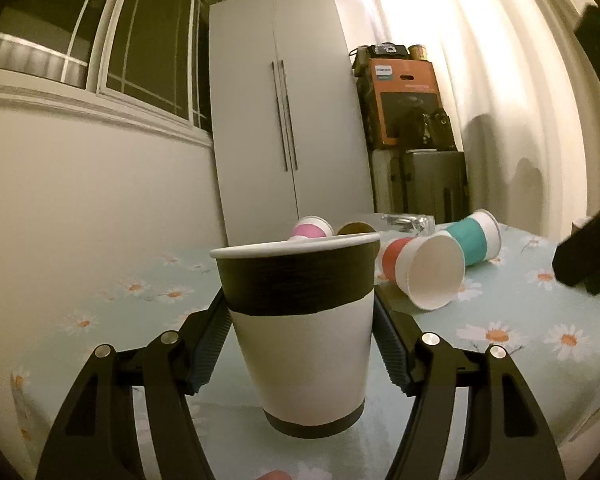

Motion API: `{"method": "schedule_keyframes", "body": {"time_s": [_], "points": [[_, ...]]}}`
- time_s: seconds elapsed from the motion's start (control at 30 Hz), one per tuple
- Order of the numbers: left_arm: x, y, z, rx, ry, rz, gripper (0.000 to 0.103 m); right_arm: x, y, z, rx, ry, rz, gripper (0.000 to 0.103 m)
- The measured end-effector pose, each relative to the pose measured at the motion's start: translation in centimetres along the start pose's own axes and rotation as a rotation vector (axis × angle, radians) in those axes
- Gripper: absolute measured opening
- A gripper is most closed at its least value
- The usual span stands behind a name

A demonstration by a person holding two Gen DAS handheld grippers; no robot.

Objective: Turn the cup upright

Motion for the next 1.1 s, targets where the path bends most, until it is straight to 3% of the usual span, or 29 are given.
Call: {"method": "schedule_keyframes", "body": {"time_s": [0.3, 0.43, 0.6, 0.73, 1.1], "points": [[-0.7, -0.2, 0.4, 0.0, 0.004, -0.014, 0.066, 0.0, 0.1, 0.0, 0.002, 0.003, 0.001, 0.084], [-0.9, -0.2, 0.3, 0.0, 0.009, -0.017, 0.076, -0.1, 0.1, 0.0, 0.0, 0.009, -0.001, 0.084], [-0.8, 0.0, 0.1, -0.011, 0.017, -0.02, 0.079, 0.0, 0.2, -0.1, 0.002, 0.007, 0.003, 0.084], [-0.3, 0.4, -0.3, -0.023, 0.043, -0.036, 0.091, 0.1, 0.5, -0.5, 0.036, 0.003, 0.011, 0.084], [2.0, 3.2, -0.7, -0.087, -0.011, -0.059, 0.096, 0.9, 2.1, 0.0, 0.077, -0.038, 0.052, 0.084]]}}
Point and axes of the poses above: each gripper's, at about its wrist camera, not at the fingertips, and y roughly against the way its jaws point, z to its right, x to its top, the point moved 6 cm from there along -y, roughly the way its jaws point, and after that the axes turned 9 degrees about -y, right-handed, at the moved point
